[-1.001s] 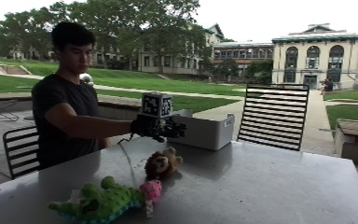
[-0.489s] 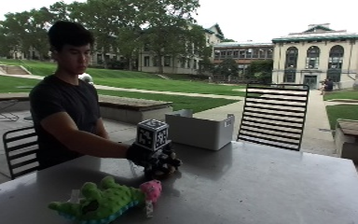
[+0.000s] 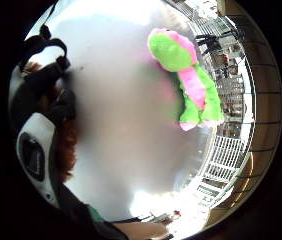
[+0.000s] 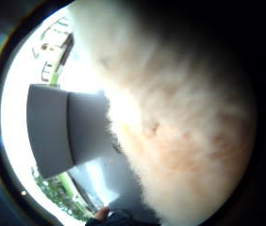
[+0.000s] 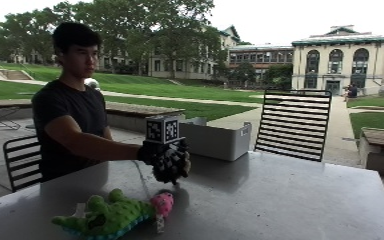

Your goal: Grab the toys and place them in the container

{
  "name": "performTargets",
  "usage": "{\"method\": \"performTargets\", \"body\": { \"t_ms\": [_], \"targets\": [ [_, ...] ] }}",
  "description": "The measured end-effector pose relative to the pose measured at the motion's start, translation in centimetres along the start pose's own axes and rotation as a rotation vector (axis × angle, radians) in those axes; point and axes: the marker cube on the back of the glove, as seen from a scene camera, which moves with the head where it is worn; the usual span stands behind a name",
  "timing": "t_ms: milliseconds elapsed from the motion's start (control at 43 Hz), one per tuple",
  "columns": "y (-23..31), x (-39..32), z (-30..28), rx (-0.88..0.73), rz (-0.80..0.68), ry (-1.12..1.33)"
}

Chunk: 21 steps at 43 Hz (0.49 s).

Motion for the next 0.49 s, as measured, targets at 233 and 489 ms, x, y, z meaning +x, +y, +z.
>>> {"method": "performTargets", "body": {
  "t_ms": [233,489],
  "targets": [
    [-0.5,-4.2,-8.1,0.063,0.053,0.015],
    [-2.3,-11.0,-21.2,0.195,0.015,-0.009]
  ]
}}
